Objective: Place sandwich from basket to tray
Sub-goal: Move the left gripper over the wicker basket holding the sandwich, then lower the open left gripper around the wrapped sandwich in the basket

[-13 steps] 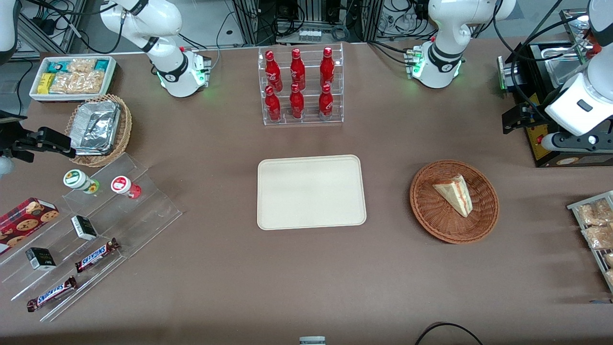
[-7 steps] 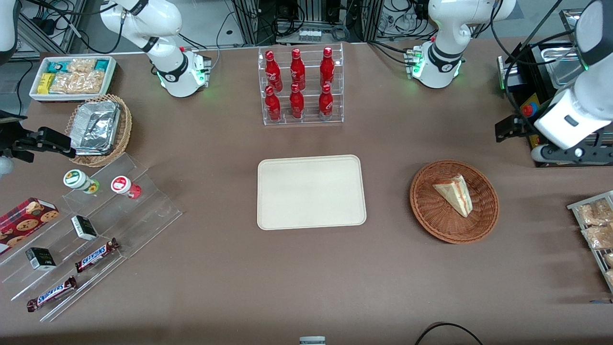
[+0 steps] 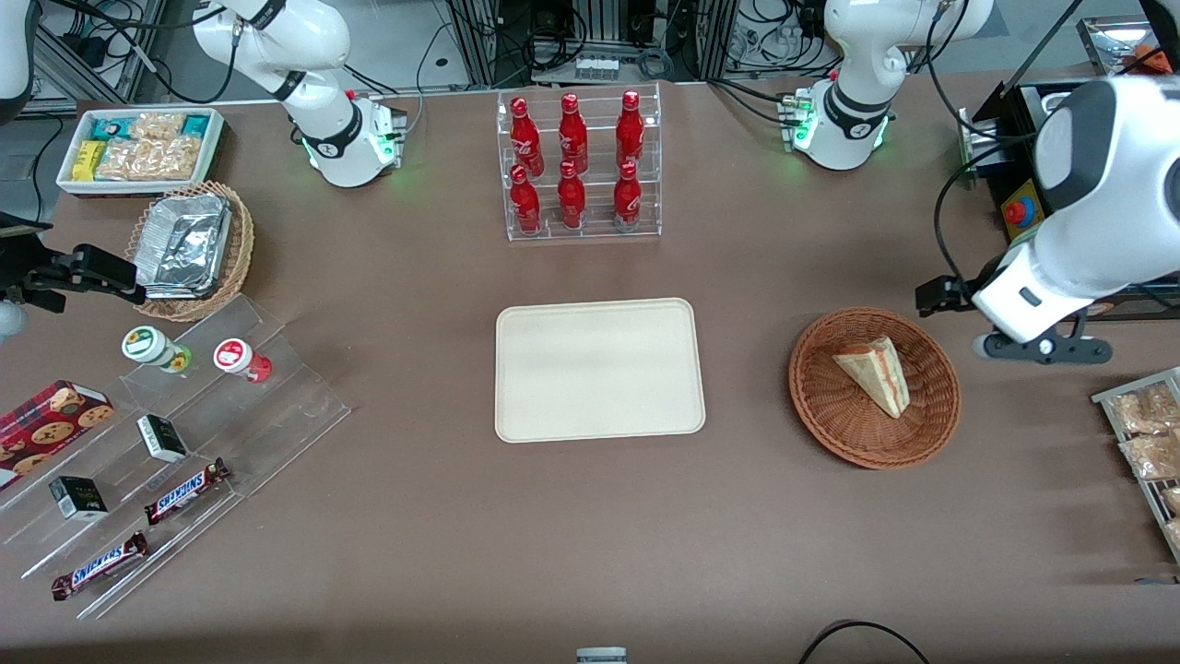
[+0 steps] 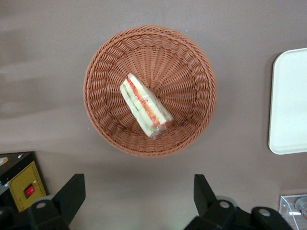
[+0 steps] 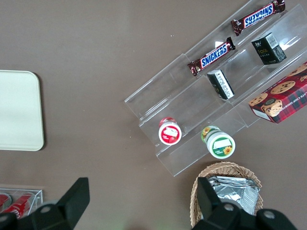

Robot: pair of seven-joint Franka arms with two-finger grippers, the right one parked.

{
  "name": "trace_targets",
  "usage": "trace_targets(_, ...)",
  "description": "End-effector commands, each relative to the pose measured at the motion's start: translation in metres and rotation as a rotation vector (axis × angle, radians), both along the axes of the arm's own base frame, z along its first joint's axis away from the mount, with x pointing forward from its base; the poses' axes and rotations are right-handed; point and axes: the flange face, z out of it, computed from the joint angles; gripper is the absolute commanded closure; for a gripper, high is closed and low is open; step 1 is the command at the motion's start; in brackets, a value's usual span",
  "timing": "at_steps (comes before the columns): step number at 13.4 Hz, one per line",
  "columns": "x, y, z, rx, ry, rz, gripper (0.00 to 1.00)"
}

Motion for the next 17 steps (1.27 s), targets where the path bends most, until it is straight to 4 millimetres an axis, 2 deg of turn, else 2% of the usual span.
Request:
trace_targets(1,0.012,-0.003,-0.036,-0.008,0.009,0.011,0.0)
trace_targets(4,0.018,-0.003,-0.082,-0.009,0.012,0.018,0.0)
trace_targets(6,0.021,-0.004,-0.1,-0.005,0.025,0.042,0.0)
trace_targets(10,0.024,-0.004,-0.127,0.009,0.046,0.109,0.0)
trace_targets(13,0.007,-0.001,-0.153,0.01,-0.016,0.176,0.0)
trace_targets(17,-0.004,-0.001,-0.164,0.051,-0.032,0.436,0.0)
